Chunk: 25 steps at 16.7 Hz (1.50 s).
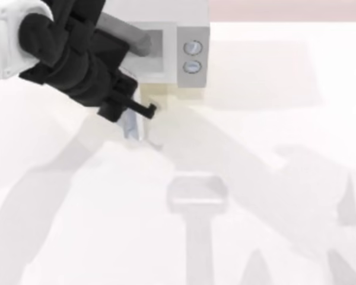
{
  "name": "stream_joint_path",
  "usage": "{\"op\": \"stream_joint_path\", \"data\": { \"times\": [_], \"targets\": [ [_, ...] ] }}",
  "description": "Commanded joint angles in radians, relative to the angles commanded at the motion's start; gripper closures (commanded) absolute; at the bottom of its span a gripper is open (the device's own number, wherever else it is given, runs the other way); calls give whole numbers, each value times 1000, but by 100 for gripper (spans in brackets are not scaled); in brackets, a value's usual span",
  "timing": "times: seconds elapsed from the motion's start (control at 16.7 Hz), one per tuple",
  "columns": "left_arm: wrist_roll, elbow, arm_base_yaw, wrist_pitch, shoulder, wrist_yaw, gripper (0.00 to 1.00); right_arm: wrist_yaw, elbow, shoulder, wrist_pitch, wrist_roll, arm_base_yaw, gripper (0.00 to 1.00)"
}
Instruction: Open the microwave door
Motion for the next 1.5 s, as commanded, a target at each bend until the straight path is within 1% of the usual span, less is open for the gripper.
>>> {"op": "stream_joint_path", "data": {
  "times": [0.3, 0.66, 0.78, 1.5],
  "targets": [
    [12, -5, 2, -1, -3, 13, 100, 0, 0, 0, 0, 0, 0, 0],
    [148, -48, 60, -26, -38, 82, 100, 0, 0, 0, 0, 0, 0, 0],
    [170, -50, 69, -25, -50, 94, 100, 0, 0, 0, 0, 0, 0, 0],
    [170, -50, 69, -25, -50, 94, 100, 0, 0, 0, 0, 0, 0, 0]
  ]
}}
